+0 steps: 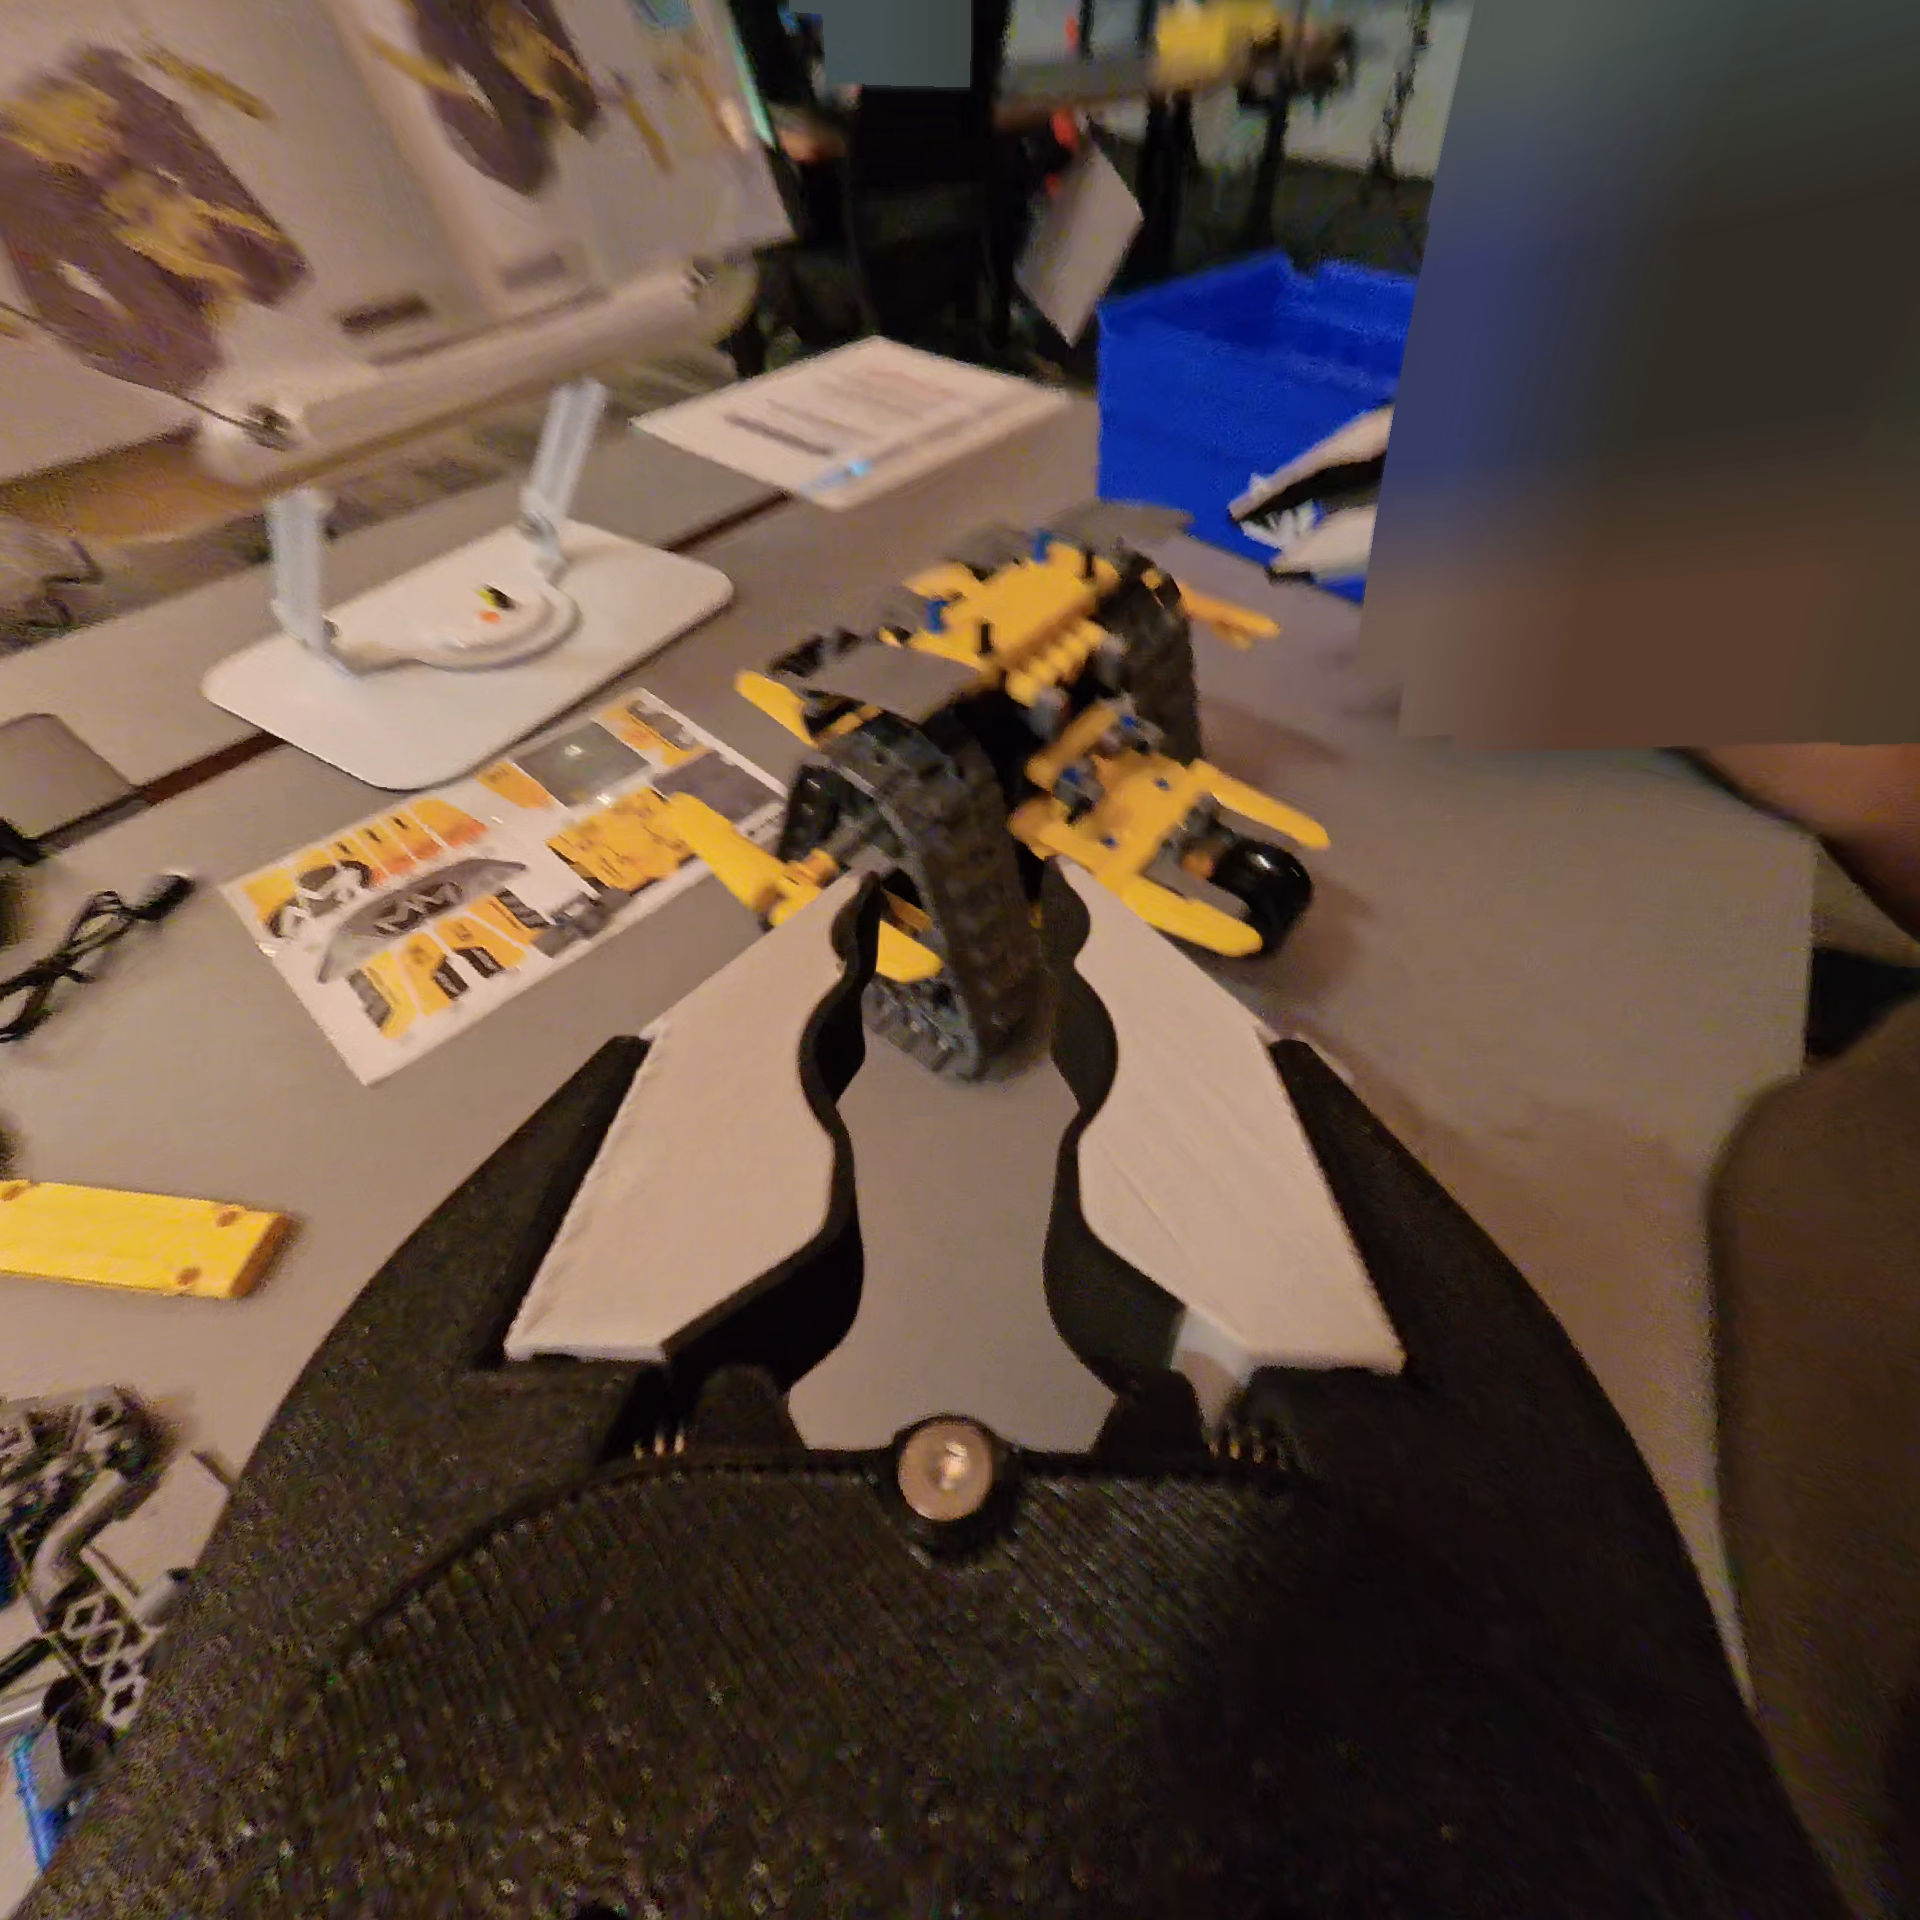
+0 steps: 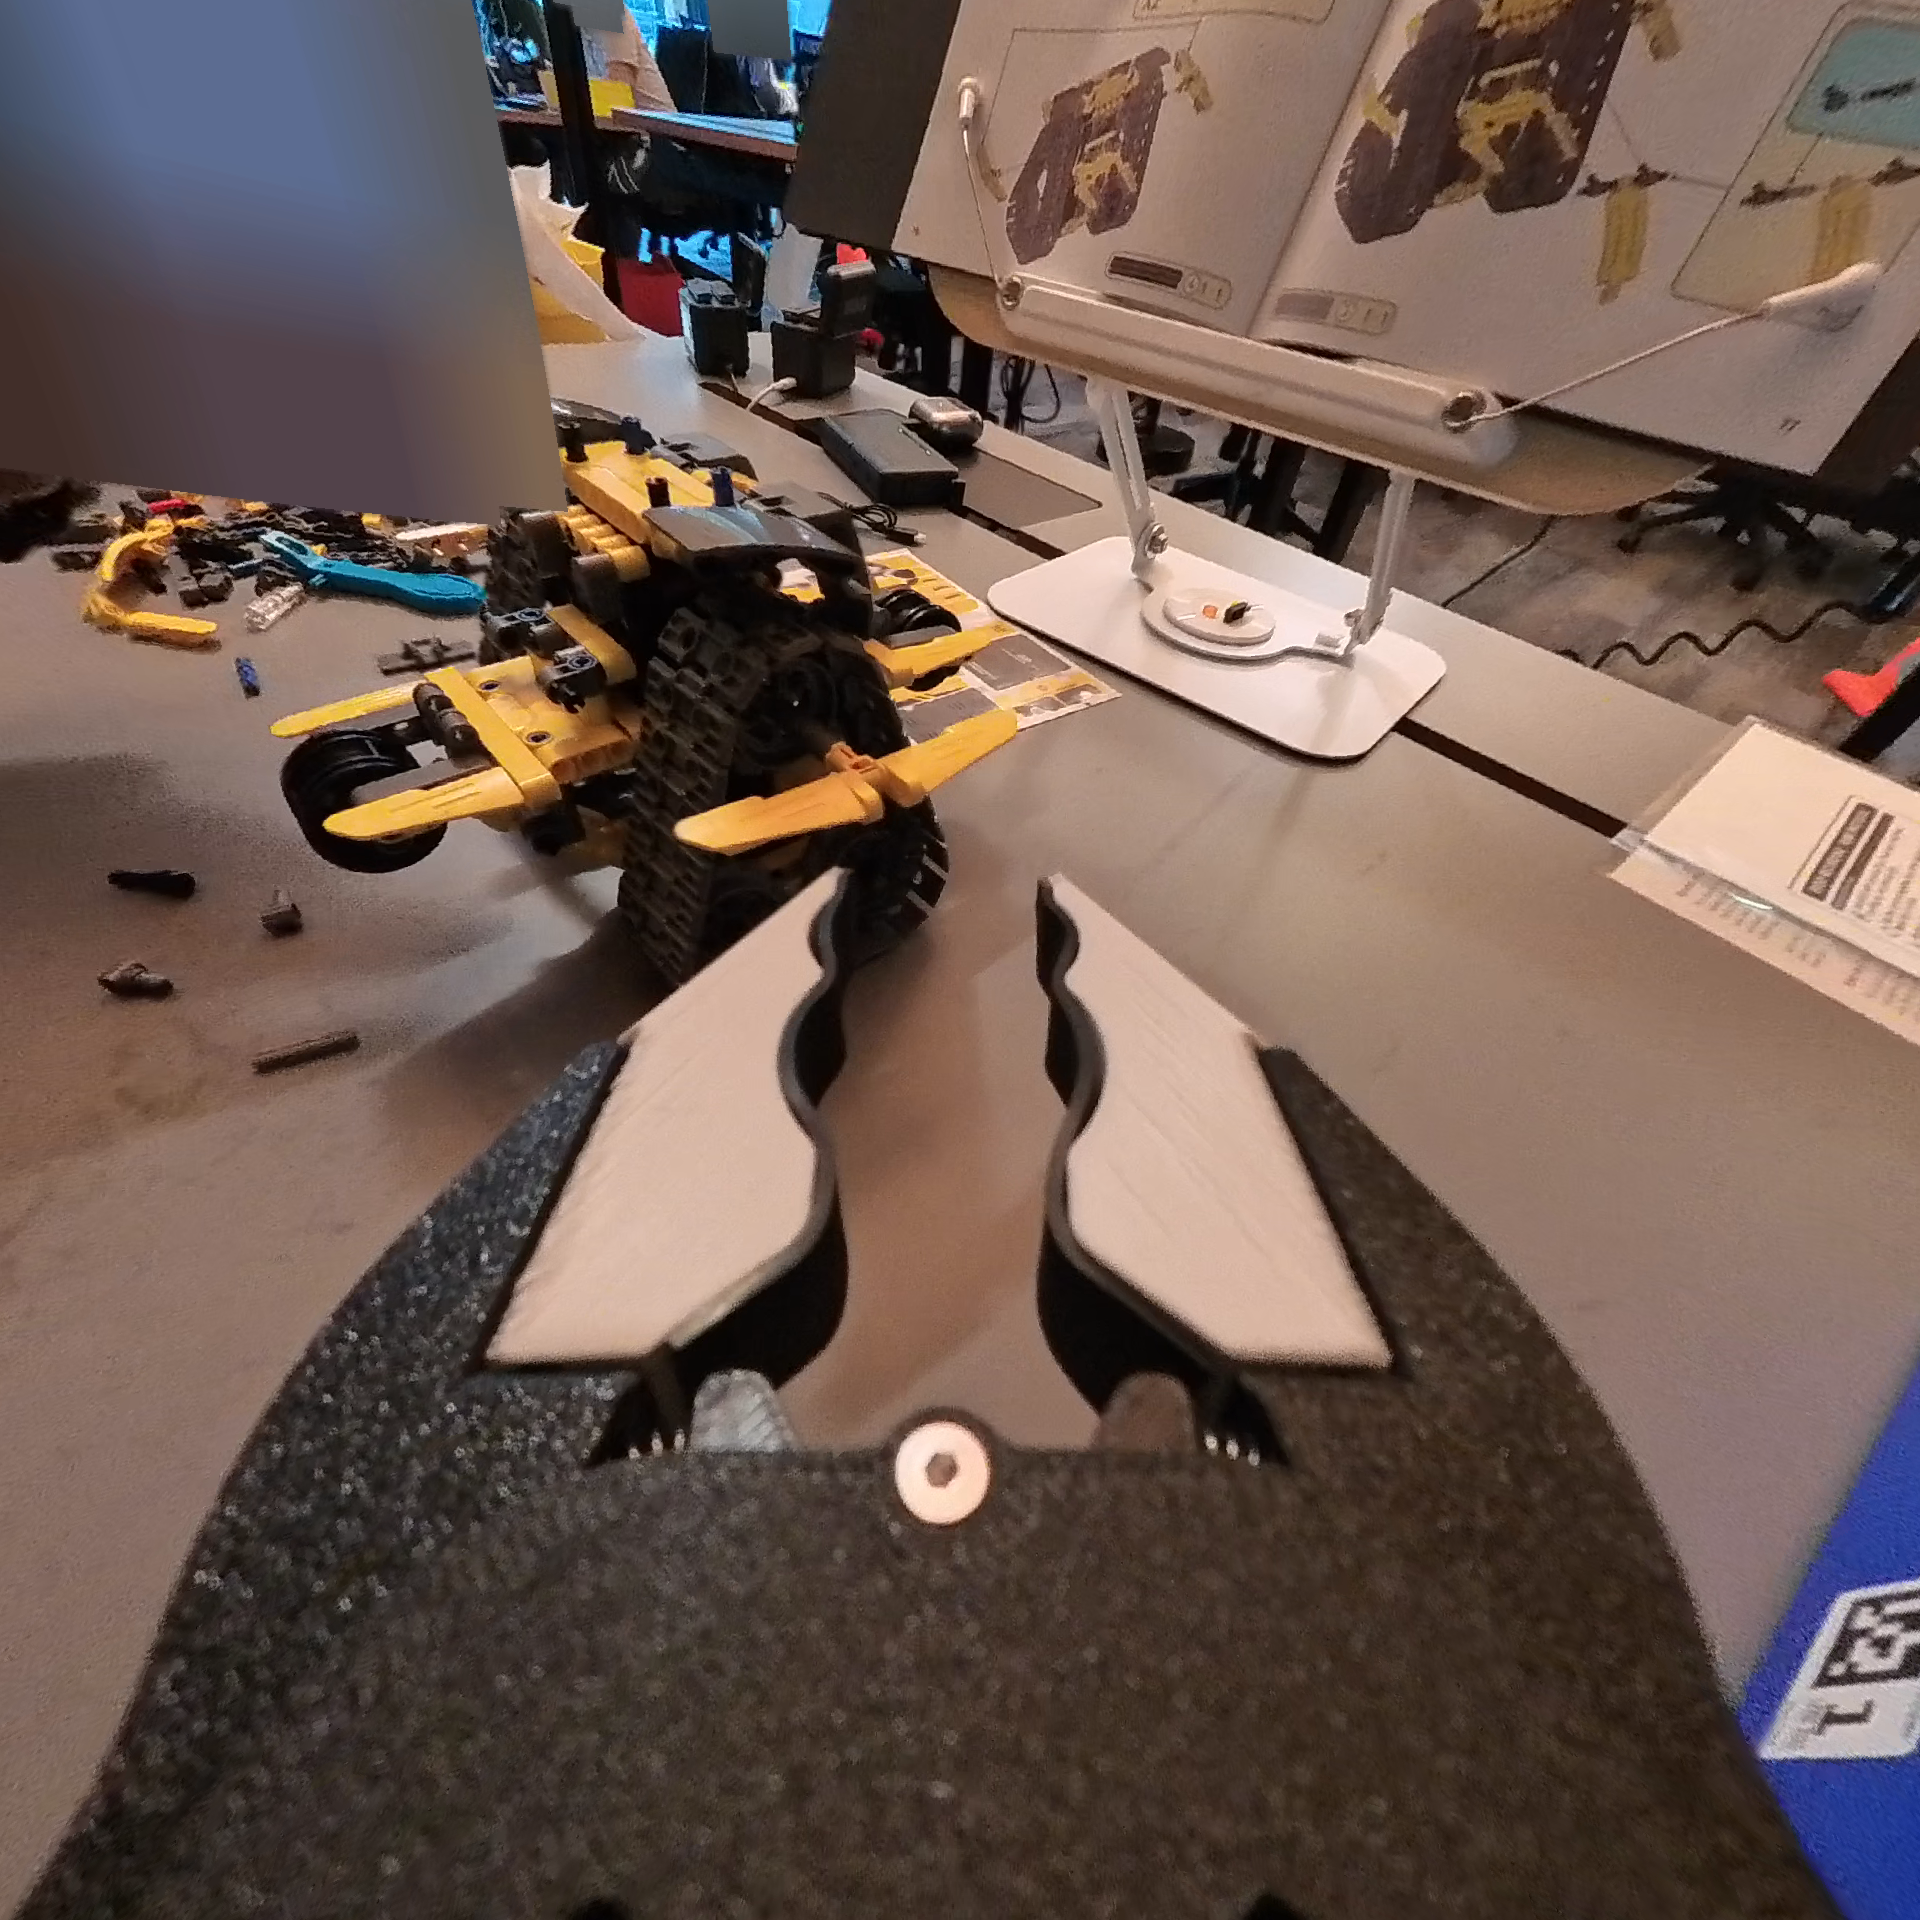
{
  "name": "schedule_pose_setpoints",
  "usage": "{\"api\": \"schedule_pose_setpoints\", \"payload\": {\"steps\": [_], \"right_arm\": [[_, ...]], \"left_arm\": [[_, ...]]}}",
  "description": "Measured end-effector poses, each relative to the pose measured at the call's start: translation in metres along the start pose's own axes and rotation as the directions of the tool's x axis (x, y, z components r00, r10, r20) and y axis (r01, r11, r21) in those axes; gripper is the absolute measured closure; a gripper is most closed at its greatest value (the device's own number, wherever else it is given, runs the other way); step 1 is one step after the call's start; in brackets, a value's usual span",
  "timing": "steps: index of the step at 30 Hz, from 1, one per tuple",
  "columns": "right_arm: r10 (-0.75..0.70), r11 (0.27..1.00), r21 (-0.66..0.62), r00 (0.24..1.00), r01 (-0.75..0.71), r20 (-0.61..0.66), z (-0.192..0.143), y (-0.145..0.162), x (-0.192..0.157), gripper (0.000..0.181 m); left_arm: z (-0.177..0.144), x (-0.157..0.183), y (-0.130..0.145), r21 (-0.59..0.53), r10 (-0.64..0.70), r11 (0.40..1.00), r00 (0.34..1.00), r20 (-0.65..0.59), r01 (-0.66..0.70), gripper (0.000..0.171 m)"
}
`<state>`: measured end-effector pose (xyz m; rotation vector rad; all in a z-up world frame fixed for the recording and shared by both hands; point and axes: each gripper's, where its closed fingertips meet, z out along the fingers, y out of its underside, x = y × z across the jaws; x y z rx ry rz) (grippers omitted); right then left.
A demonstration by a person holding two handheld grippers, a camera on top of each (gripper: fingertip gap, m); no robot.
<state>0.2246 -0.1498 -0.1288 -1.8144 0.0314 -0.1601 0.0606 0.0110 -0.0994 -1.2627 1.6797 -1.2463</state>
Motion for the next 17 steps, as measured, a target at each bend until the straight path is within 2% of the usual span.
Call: {"api": "schedule_pose_setpoints", "payload": {"steps": [4,6,8,12,17], "right_arm": [[0.022,1.000,-0.014,1.000,-0.022,-0.002,0.002,0.005,0.004,0.147],[0.036,0.999,-0.029,0.999,-0.036,-0.002,0.004,0.009,0.006,0.147],[0.048,0.998,-0.044,0.999,-0.048,-0.001,0.006,0.013,0.007,0.147],[0.044,0.998,-0.053,0.999,-0.045,-0.007,0.007,0.015,0.009,0.147],[-0.004,0.997,-0.073,0.998,0.000,-0.055,0.003,0.015,0.017,0.147]], "left_arm": [[-0.008,-0.032,-0.014,0.164,-0.057,0.986,0.996,0.073,0.044,0.135],[-0.013,-0.038,-0.015,0.230,-0.079,0.971,0.995,0.064,0.062,0.133],[-0.016,-0.045,-0.006,0.226,-0.099,0.971,0.993,0.059,0.083,0.128],[-0.022,-0.066,0.008,0.185,-0.108,0.980,0.981,0.160,0.078,0.126],[-0.016,-0.066,0.013,0.153,-0.098,0.985,0.982,0.164,0.073,0.126]]}}
